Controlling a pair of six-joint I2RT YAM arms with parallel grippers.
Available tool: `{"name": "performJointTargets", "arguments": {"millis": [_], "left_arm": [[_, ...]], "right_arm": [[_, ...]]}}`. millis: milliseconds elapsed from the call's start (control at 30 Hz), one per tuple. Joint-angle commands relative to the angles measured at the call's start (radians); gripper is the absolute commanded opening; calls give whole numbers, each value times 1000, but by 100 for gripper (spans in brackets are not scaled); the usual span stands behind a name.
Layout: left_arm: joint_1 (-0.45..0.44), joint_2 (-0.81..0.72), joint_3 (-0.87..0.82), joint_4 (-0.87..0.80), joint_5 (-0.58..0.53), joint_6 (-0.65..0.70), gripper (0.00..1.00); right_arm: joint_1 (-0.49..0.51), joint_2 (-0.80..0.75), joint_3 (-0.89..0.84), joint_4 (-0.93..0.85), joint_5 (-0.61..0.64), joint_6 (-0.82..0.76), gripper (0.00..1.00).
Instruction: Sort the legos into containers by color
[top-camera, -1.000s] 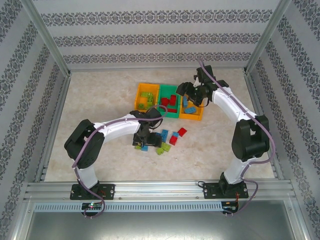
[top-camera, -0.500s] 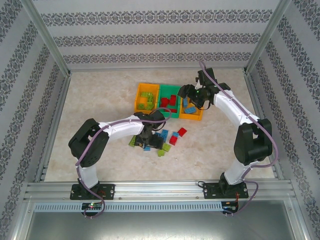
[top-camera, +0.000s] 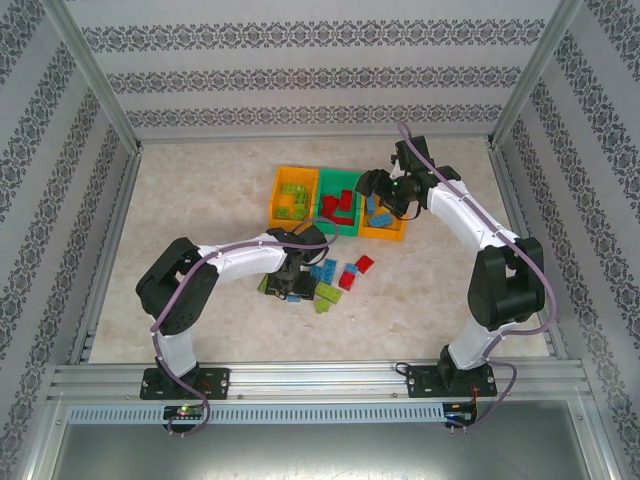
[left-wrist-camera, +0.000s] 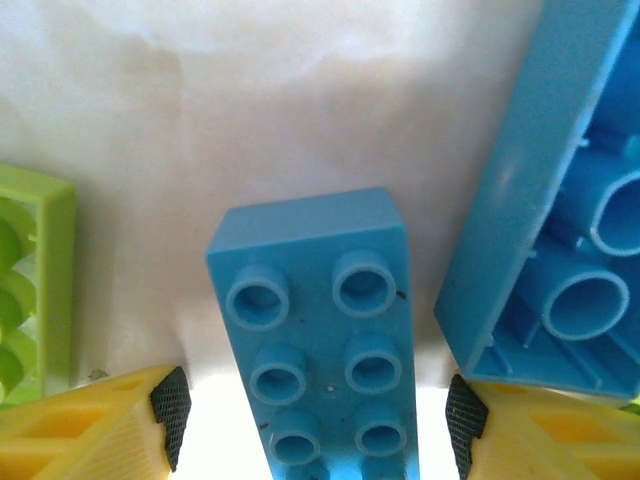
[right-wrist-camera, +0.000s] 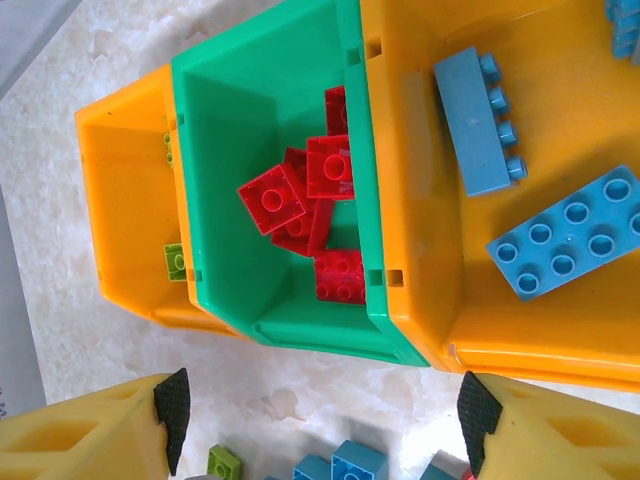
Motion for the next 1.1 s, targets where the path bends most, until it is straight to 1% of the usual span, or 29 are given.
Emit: {"name": "performJointTargets", "arguments": {"millis": [0,200,400,533,633,833,933,1067], "left_arm": [[-10,5,11,-15,-28,-6,63],[-10,44,41,-8,-22,14,44],[-9,23,29,-25,-26,12,23],[-10,-28,8,-49,-41,-6,20],[-10,-75,16,-96,-77,-10,20],[-7,-135,112,-180,-149,16,19],[-4,-122,216,-160,-134,68,20],[-4,-40,396,-101,-43,166,20]], "right_arm": [[-10,-20,6,-16,29,-32,73],[-14,-42,3,-19,61,-59,73],[-42,-63,-13,-42,80,-82,73],[-66,-85,-36,-44,97,-96,73],[-79,-96,-46,-62,122,-121,73],[-122,-115,-81,-81,179,-132,74],[-149,-126,-108,-62,194,-119,74],[-172,-125,-130,-45,234,-117,74]]}}
